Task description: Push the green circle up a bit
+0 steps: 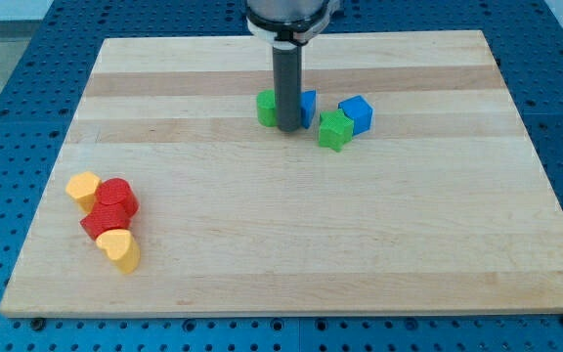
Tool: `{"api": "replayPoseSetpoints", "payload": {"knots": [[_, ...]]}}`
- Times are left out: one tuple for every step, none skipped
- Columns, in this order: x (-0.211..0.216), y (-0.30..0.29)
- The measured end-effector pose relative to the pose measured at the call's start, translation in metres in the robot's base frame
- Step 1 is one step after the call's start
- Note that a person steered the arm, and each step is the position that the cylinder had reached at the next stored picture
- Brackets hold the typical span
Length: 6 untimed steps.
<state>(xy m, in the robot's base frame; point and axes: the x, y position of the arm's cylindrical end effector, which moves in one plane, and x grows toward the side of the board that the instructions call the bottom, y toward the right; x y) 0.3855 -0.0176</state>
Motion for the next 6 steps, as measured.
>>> {"api": "replayPoseSetpoints", "payload": {"knots": [[0.008, -0.012], [0.008, -0.012], [0.008, -0.026], [0.008, -0.026], [0.005, -0.026], [-0.008, -0.026]]}}
